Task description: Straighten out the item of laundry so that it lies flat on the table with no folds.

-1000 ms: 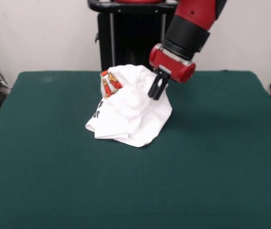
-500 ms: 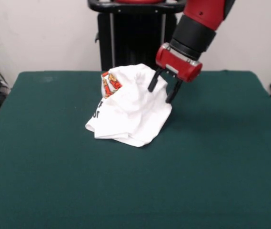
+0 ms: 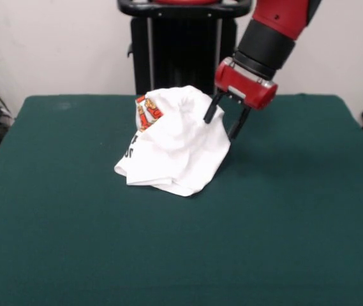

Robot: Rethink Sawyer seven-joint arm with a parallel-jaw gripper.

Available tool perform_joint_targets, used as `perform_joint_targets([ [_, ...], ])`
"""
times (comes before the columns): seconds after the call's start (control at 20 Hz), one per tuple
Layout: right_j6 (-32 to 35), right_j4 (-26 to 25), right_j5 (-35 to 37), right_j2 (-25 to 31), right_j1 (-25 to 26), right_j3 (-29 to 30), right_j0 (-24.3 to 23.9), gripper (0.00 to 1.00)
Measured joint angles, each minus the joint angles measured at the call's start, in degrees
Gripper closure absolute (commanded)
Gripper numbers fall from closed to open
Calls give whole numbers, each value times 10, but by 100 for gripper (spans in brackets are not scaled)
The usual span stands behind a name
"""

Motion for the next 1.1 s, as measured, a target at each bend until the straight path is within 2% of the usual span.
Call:
perform_joint_targets([
  [0.45,0,0,0,0,1,-1,0,0],
  [0.5,0,0,0,-1,2,-1,0,100],
  [1.1,0,0,2,-6,3,-3,2,100],
])
